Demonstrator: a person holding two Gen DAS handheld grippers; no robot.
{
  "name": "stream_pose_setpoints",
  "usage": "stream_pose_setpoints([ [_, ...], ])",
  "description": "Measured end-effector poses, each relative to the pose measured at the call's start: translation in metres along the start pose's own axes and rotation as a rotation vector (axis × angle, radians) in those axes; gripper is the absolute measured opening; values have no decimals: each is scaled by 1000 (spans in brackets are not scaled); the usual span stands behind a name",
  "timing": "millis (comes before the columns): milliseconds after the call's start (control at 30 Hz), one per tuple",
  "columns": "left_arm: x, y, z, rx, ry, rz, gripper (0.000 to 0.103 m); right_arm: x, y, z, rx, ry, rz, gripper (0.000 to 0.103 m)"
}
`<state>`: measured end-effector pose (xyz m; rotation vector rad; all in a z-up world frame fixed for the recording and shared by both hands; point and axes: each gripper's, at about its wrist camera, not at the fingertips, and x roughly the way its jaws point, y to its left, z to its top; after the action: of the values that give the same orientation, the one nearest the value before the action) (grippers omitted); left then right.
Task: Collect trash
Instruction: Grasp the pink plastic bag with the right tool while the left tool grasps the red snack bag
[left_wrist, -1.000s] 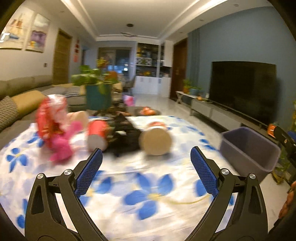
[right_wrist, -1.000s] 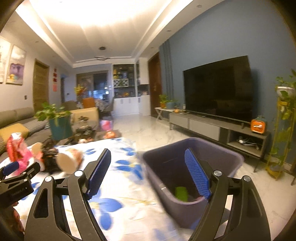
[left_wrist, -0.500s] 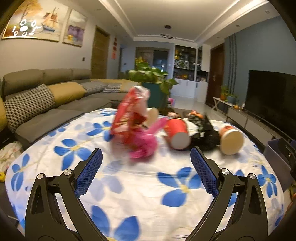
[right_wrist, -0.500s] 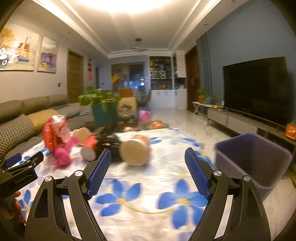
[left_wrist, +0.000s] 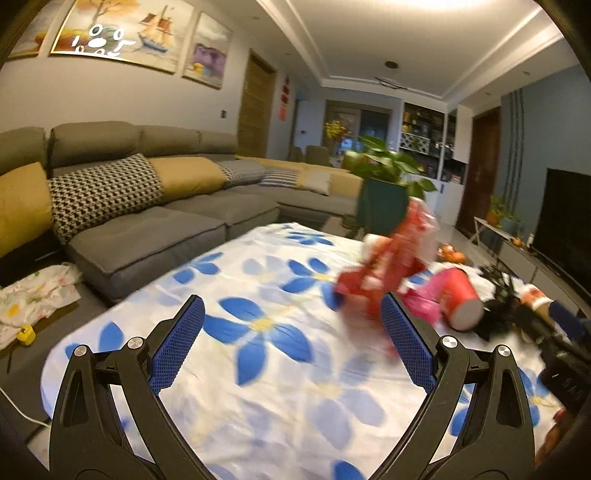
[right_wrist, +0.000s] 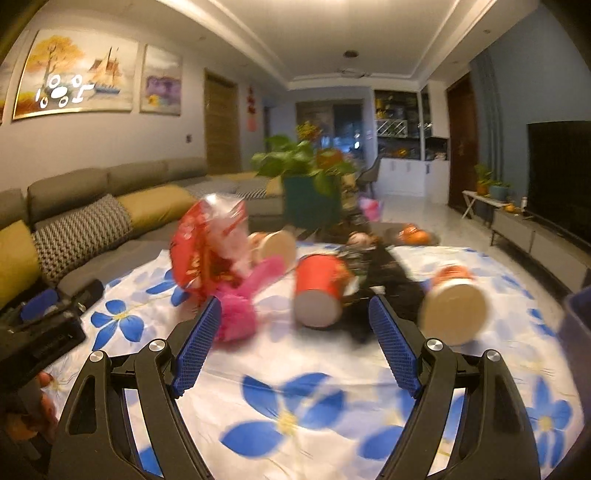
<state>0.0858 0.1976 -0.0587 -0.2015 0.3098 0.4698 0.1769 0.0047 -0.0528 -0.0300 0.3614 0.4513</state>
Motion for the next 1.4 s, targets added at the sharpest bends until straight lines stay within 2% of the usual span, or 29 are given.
stream_pose_setpoints([
  [267, 17, 26, 14, -25, -5, 8, 94, 63, 24, 13, 0, 113, 46, 80],
  [433, 26, 27, 17, -14, 7, -51, 94, 91, 31, 14, 1, 175, 49, 75],
  [533, 32, 26, 19, -15, 17, -73, 94, 105, 37, 9, -19, 236, 69, 60],
  [600, 35, 23, 20, -12, 18, -85, 94, 111, 37, 5, -16, 273, 96, 37],
  [633, 35, 22, 21, -11, 17, -95, 94, 113, 37, 4, -10, 280, 102, 37],
  [767, 36, 11, 22, 25, 6, -134, 94, 99, 31, 4, -5, 242, 112, 30],
  [1033, 50, -16, 22, 79, 33, -258, 94, 30, 5, 4, 20, 108, 66, 30],
  [1167, 66, -35, 27, 118, 57, -316, 94, 9, -11, 4, 39, 85, 48, 30],
  [1267, 81, -44, 29, 150, 82, -338, 85, 0, -20, 3, 53, 76, 38, 30],
  [1400, 96, -44, 30, 121, 136, -385, 70, -7, -32, 1, 67, 74, 24, 30],
])
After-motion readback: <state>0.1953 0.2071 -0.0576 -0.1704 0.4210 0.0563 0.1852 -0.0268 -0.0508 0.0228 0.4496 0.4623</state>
